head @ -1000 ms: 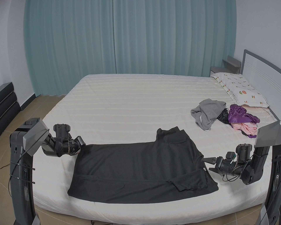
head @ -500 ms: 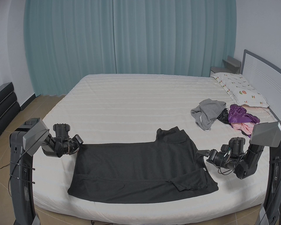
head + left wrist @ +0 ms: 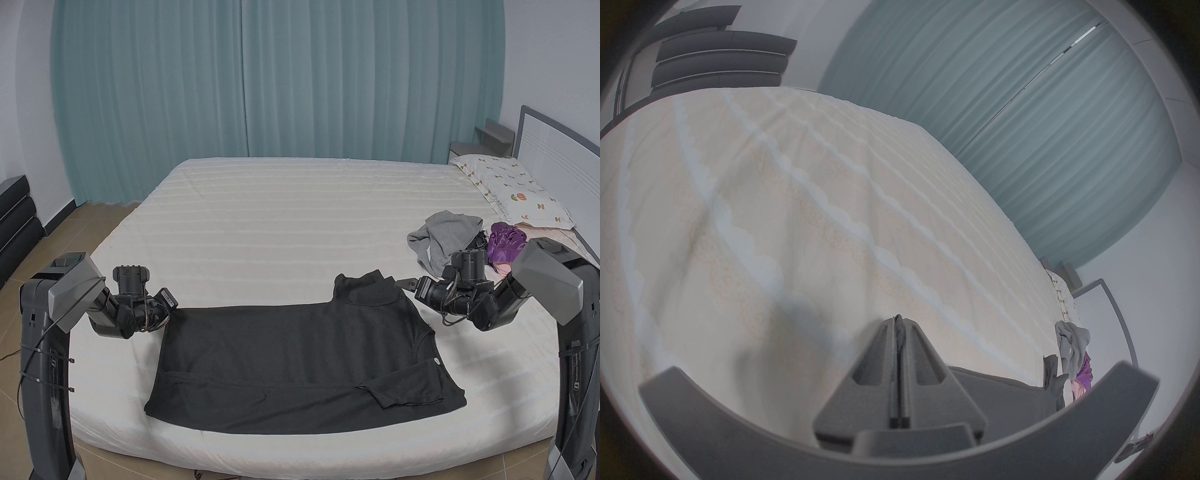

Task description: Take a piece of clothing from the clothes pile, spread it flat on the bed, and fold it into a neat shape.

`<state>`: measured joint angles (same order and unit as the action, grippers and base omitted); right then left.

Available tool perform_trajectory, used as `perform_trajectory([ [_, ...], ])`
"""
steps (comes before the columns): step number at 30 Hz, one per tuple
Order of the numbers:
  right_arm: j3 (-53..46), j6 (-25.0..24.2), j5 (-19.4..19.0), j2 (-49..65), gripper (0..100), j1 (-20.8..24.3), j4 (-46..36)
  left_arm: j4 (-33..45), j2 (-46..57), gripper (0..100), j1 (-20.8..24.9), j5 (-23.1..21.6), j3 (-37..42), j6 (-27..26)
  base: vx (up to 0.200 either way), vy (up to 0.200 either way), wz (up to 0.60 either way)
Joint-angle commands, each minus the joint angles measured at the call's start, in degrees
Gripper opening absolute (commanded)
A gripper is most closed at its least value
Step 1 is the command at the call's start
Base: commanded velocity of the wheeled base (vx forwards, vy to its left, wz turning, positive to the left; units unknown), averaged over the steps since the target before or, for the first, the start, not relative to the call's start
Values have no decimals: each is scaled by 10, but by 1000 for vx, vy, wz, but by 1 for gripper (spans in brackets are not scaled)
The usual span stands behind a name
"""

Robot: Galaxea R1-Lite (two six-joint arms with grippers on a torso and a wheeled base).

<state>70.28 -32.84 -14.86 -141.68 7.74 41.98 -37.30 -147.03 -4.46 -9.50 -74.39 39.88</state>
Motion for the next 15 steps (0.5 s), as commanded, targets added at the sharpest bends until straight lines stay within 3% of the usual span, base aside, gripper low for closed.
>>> perform_trajectory([
  [1, 152, 37, 42, -98, 100, 16, -88, -3, 3, 0, 0, -1, 5, 1, 0, 0, 0],
  [15, 314, 41, 58, -203, 100, 15, -87, -3, 2, 0, 0, -2, 7, 1, 0, 0, 0],
])
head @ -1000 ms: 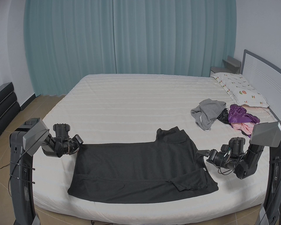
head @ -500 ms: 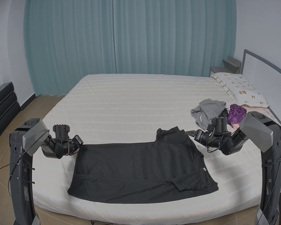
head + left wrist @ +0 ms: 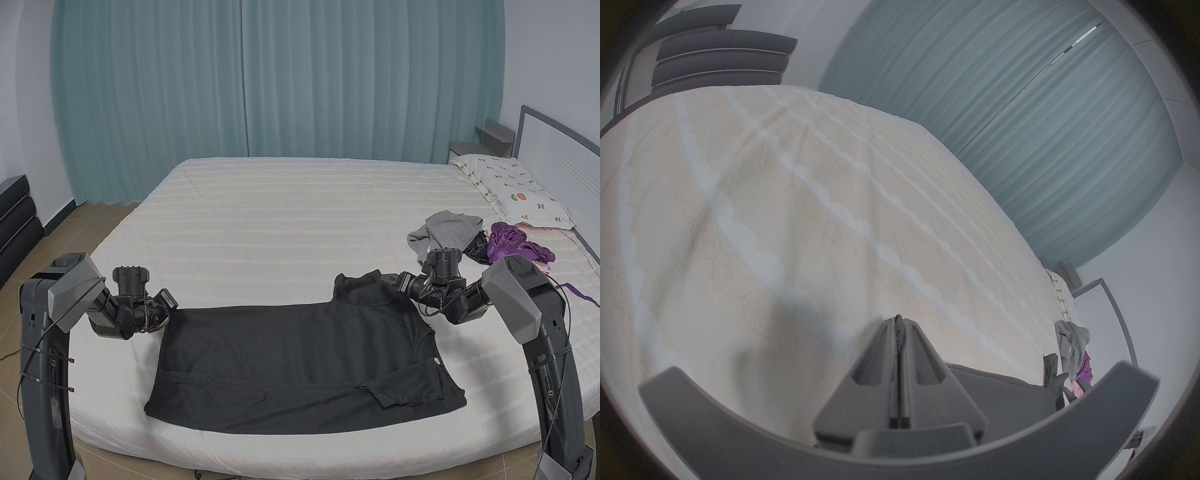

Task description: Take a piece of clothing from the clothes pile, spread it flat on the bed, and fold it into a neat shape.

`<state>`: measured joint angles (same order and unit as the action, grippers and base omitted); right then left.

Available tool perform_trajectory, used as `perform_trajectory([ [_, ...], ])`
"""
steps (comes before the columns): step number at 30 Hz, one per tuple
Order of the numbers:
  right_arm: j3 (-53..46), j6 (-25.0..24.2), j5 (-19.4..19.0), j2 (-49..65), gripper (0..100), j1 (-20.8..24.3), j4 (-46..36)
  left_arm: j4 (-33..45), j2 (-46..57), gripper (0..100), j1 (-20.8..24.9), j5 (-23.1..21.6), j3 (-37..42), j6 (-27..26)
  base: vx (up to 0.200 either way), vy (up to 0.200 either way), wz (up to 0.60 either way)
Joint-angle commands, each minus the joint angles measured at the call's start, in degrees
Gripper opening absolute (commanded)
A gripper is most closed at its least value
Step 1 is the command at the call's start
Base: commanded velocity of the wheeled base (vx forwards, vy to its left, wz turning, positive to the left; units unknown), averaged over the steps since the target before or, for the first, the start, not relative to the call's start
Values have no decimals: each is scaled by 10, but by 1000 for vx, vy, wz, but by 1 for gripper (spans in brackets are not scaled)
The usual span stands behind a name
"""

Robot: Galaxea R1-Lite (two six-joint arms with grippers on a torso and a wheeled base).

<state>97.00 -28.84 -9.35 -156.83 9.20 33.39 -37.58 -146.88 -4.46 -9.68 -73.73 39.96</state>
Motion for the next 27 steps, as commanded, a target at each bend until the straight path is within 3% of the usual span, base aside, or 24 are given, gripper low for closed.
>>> perform_trajectory([
  [1, 57, 1, 5, -57, 100, 0, -2, 0, 0, 0, 0, 0, 1, -1, 0, 0, 0],
  [4, 71, 1, 12, -68, 100, -2, -2, 0, 0, 0, 0, 0, 1, -1, 0, 0, 0],
  [5, 71, 2, 12, -69, 0, -2, -1, 0, 0, 0, 0, 0, 1, -1, 0, 0, 0],
  [17, 37, -6, 11, -37, 0, -4, 4, 0, 0, 0, 1, 0, 0, -1, 0, 0, 0],
  [27, -44, -9, 9, 16, 0, -7, 62, -19, 5, 0, 1, 2, 1, -3, 0, 0, 0],
])
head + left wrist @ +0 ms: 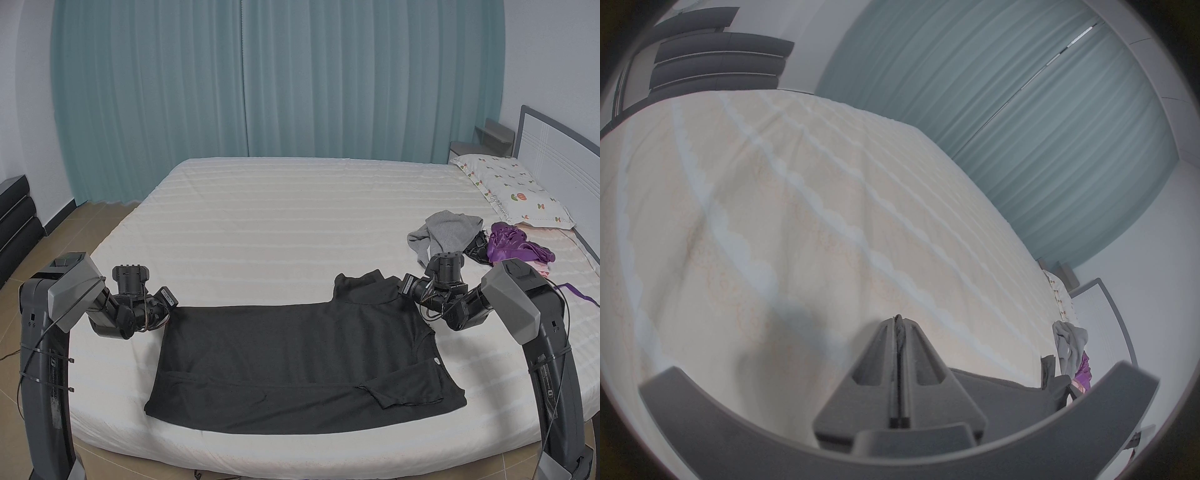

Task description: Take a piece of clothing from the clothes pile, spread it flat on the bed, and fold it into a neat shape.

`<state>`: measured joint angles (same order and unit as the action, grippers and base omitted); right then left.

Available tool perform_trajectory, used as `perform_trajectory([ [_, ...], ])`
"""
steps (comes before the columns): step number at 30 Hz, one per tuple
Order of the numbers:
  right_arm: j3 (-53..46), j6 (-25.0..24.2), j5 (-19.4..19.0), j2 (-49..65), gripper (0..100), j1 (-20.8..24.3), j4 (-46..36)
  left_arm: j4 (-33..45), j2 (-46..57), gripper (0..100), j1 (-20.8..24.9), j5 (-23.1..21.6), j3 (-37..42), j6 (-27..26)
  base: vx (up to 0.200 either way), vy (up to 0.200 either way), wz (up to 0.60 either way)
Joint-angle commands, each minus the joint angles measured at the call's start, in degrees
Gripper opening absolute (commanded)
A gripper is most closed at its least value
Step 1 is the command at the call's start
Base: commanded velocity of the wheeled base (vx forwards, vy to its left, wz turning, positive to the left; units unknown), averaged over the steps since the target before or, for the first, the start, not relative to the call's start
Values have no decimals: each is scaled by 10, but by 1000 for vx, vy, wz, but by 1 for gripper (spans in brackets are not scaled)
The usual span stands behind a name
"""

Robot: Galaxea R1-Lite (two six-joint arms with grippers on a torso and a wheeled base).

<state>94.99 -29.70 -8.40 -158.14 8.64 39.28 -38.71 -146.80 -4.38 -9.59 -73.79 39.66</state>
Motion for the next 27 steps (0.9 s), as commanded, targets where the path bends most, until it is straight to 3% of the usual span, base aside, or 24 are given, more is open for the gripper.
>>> perform_trajectory([
  [1, -24, 0, 0, 29, 0, -1, 4, -8, 5, 0, 0, 1, 1, 0, 0, 0, 0],
  [13, -42, -10, -5, 46, 0, -11, 12, -15, 25, 0, 0, 2, 15, 1, 0, 0, 0],
  [18, -103, -27, -7, 79, 0, -13, 39, -16, 42, 0, -1, 1, 30, 2, 0, 0, 0],
  [27, -139, -53, -4, 92, 0, -12, 106, -81, 67, 0, -1, 4, 77, 2, 0, 0, 0],
])
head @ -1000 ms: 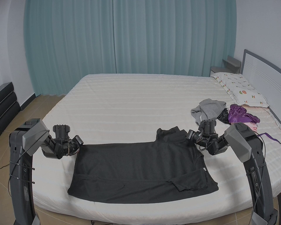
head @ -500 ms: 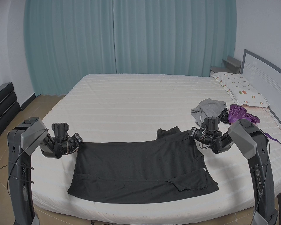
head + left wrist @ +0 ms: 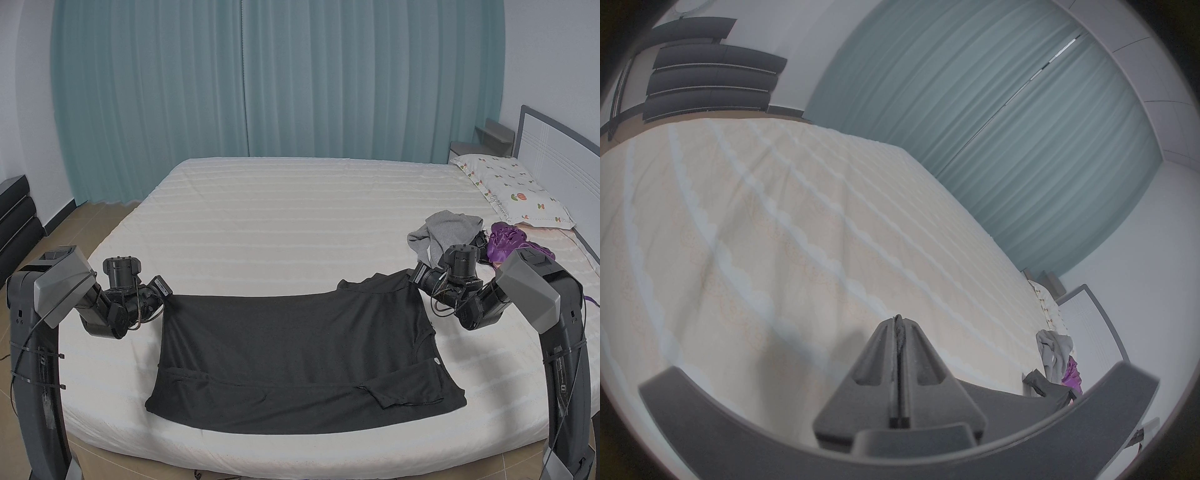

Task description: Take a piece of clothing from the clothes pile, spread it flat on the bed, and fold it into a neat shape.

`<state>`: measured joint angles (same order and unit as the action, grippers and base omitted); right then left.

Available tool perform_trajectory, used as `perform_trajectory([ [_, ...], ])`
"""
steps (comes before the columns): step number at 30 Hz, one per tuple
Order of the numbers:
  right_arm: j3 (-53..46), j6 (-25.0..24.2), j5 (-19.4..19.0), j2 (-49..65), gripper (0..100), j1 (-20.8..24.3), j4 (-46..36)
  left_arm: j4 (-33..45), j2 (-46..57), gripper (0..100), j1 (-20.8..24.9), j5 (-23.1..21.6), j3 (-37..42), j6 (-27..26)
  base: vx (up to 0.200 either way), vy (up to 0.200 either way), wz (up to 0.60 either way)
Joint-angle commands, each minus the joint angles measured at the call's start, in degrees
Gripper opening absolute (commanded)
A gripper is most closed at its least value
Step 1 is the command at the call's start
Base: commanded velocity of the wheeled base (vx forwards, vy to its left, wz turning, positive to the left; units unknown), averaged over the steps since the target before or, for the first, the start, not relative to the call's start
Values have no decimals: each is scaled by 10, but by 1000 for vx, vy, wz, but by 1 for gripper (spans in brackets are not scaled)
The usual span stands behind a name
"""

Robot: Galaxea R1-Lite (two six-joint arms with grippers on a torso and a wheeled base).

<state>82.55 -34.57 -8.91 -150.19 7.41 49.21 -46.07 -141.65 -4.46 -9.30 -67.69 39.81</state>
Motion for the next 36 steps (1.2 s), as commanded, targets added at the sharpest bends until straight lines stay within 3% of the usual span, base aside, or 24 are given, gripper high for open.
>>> perform_trajectory([
  [1, -14, -4, 1, 12, 0, 1, 7, -8, 16, 0, 0, 1, 16, 0, 0, 0, 0],
  [12, -64, -33, 6, 37, 0, -3, 55, -10, 24, 0, 0, 3, 18, 0, 0, 0, 0],
  [27, -122, -31, -2, 46, 0, -7, 71, -7, 27, 0, -2, 2, 33, -4, 0, 0, 0],
  [36, -219, -31, -55, 92, 0, -8, 78, -11, 60, 0, 0, -4, 86, -35, 0, 0, 0],
])
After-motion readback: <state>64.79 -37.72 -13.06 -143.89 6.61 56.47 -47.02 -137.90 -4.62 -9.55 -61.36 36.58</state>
